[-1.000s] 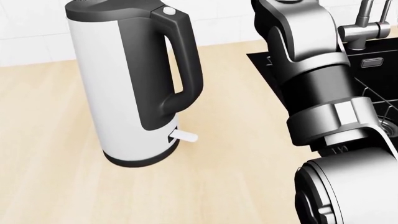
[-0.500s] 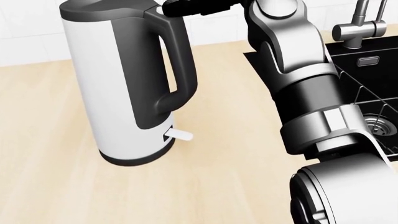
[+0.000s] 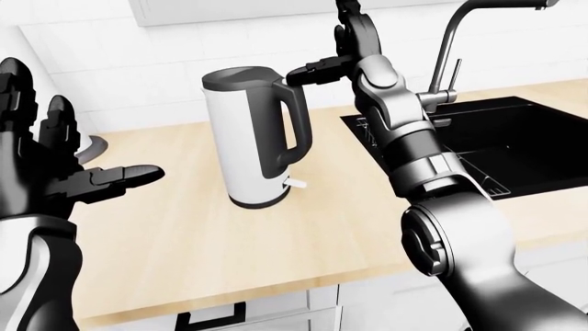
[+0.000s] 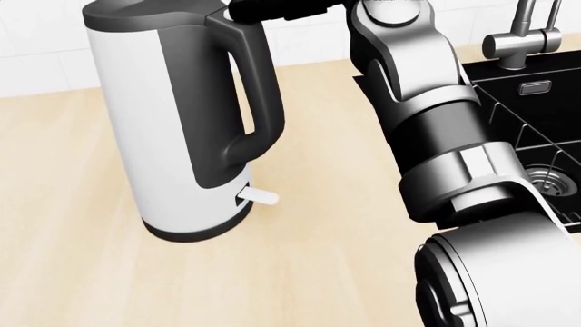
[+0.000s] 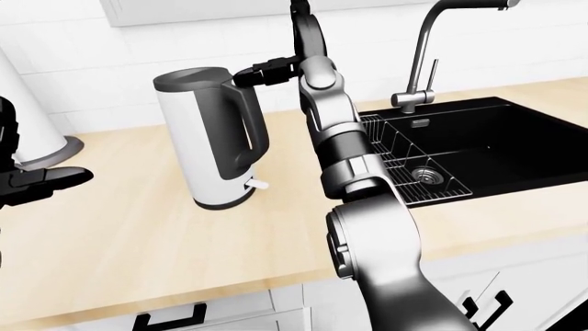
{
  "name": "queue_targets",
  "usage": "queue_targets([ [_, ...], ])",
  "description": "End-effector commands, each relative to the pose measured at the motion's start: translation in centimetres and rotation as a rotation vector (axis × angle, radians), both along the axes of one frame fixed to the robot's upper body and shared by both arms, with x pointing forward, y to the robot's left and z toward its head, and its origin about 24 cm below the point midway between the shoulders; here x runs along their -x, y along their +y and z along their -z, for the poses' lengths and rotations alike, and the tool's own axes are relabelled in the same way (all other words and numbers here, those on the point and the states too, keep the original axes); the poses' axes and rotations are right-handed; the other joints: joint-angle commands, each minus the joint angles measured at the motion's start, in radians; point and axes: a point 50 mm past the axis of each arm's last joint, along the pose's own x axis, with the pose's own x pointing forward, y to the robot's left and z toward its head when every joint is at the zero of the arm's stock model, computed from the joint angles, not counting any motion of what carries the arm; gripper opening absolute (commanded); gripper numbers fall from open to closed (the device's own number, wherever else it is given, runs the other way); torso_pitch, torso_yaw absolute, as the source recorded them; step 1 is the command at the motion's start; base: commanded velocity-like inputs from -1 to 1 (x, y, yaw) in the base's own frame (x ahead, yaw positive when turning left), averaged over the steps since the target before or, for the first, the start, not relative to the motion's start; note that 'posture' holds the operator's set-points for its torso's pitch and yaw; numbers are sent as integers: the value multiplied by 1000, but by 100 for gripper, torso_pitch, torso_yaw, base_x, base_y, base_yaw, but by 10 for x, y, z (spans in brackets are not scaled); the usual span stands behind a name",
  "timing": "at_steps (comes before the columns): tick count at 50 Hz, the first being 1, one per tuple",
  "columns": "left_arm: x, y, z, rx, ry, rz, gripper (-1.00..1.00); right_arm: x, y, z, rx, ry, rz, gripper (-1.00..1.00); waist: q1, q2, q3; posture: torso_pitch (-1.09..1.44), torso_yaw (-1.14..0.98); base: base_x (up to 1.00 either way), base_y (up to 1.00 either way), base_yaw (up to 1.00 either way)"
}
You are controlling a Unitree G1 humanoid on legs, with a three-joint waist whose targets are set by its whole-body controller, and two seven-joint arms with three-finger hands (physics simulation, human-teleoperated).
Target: Press the button to open the lid of the electric kettle.
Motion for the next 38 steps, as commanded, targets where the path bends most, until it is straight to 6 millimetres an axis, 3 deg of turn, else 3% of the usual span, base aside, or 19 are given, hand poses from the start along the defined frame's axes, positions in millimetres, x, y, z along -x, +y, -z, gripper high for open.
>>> queue_targets([
  [1, 4, -2, -13, -31, -70, 0, 100, 5, 3, -28, -14, -107, 2, 100, 1, 4, -13, -32, 0, 0, 0, 0],
  [18, 5, -1, -13, -30, -70, -1, 100, 2, 5, -19, 41, -150, 158, 100, 3, 5, -13, -32, 0, 0, 0, 0],
  [30, 5, 0, -14, -30, -72, -5, 100, 9, 22, -9, 207, -245, 95, 100, 4, 8, -16, -32, 0, 0, 0, 0],
  [38, 5, 0, -13, -29, -72, -5, 100, 10, 24, -5, 264, -285, 115, 100, 2, 12, -18, -32, 0, 0, 0, 0],
])
